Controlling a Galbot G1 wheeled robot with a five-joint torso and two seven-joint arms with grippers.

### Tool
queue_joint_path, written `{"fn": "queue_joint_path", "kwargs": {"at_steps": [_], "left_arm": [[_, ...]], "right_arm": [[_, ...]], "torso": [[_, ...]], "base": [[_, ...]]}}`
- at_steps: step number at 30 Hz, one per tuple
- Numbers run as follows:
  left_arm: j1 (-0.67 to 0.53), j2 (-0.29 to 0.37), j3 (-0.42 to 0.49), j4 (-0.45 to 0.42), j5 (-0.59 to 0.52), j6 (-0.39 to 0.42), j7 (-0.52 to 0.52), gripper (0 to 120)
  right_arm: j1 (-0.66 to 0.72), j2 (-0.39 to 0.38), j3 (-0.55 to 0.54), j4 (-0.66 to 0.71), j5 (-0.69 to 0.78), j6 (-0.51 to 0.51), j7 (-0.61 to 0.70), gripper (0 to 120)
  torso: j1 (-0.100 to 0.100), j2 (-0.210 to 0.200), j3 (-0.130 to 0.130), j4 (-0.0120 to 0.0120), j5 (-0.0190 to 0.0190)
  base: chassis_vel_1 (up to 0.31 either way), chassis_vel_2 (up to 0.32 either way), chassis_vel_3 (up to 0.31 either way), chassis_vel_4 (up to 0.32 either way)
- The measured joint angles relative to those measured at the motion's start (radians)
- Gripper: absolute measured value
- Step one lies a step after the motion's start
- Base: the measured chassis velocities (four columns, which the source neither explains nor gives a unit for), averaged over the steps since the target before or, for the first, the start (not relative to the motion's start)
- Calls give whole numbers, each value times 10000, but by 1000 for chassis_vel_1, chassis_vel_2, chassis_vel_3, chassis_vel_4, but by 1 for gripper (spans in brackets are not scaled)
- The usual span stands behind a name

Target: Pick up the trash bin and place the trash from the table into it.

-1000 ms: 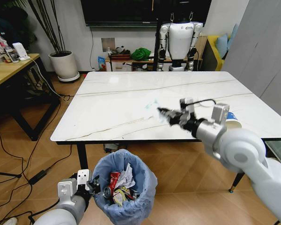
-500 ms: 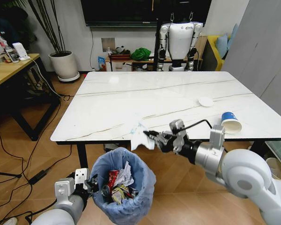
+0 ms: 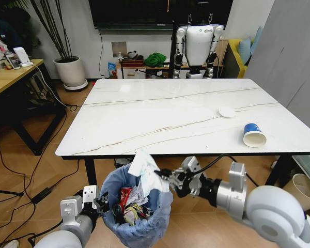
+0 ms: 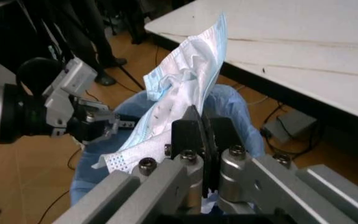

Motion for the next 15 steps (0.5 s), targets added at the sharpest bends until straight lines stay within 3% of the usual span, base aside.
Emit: {"fn": "queue_joint_path", "kwargs": {"at_steps": [8,14,15], "left_arm": [[61,1,205,-48,171,0,-35,0],[67,-37,242,-50,245,0,-35,0],[82,-58,244,-60,277,0,-36,0]], "right_arm": [[246,263,-1442,-408,-421,-37,988,0],[288,329,-1771,-455,-524,-117,1288,0],[310,374,-1890,-458,-547,-153,1444,7]], "torso": [[0,0,0,-1,0],[0,0,0,-1,0],[0,0,0,-1,0]], "base": [[0,0,0,0],[0,0,0,0],[0,0,0,0]]}}
